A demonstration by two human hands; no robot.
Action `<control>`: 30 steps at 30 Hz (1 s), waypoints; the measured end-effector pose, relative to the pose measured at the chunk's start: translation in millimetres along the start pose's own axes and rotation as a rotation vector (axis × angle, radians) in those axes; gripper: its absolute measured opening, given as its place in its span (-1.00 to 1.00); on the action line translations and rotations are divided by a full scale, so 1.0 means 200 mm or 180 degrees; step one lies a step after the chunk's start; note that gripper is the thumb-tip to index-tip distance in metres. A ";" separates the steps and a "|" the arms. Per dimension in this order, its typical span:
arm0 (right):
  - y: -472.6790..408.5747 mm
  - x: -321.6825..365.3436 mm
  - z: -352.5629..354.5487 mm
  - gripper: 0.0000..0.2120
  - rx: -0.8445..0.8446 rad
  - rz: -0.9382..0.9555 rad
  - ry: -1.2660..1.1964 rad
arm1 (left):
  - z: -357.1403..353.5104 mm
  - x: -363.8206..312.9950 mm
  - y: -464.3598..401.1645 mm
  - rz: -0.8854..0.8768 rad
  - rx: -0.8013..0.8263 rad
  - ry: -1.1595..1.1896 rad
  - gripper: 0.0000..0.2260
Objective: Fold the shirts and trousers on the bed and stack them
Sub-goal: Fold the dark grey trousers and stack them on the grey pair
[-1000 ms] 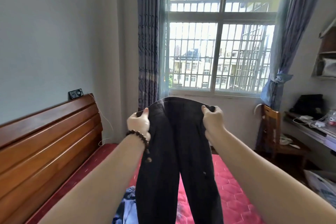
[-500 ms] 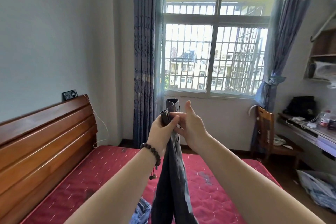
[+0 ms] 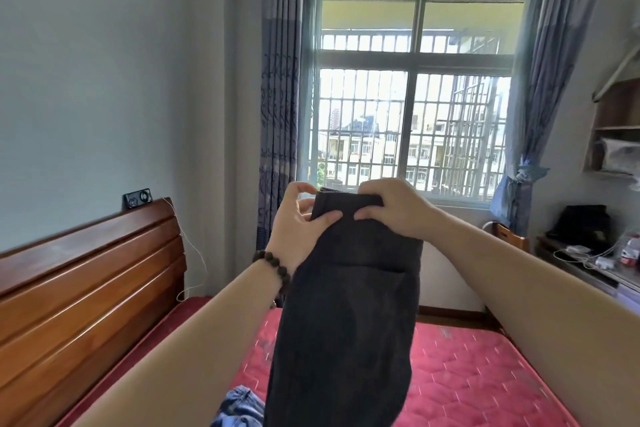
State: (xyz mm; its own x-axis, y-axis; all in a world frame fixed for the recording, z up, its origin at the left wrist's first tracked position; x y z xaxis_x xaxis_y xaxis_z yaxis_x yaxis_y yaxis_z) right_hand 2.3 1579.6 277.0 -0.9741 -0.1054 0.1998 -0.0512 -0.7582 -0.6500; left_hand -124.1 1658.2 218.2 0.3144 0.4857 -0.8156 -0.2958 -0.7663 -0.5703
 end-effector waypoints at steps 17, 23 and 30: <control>0.06 -0.06 0.21 -0.76 -0.0323 -0.0133 -0.0282 | -0.15 -0.11 0.08 -0.0929 0.0353 -0.0648 -0.90; 0.08 -0.09 0.19 -0.82 0.0036 -0.0216 -0.0242 | -0.15 -0.07 0.00 -0.0582 0.0314 -0.0898 -0.84; 0.02 0.05 0.16 -0.83 0.0251 0.0069 -0.0149 | -0.21 -0.12 -0.02 -0.0563 0.0439 -0.0944 -0.88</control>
State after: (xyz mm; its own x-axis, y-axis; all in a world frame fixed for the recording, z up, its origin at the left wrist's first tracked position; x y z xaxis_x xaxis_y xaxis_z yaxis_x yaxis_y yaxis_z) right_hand -1.5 1555.0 299.7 -0.9634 -0.1507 0.2215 -0.0112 -0.8035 -0.5952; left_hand -92.7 1632.7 243.9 0.1025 0.7217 -0.6846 -0.3854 -0.6057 -0.6962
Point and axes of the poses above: each hand's wrist, its own y-axis away from the middle knuckle, its own z-axis out of the back of the hand, x = y × z, the point moved 10 cm from there along -y, towards the middle knuckle, and after that the axes turned 8 degrees about -x, right-handed, at the moved point
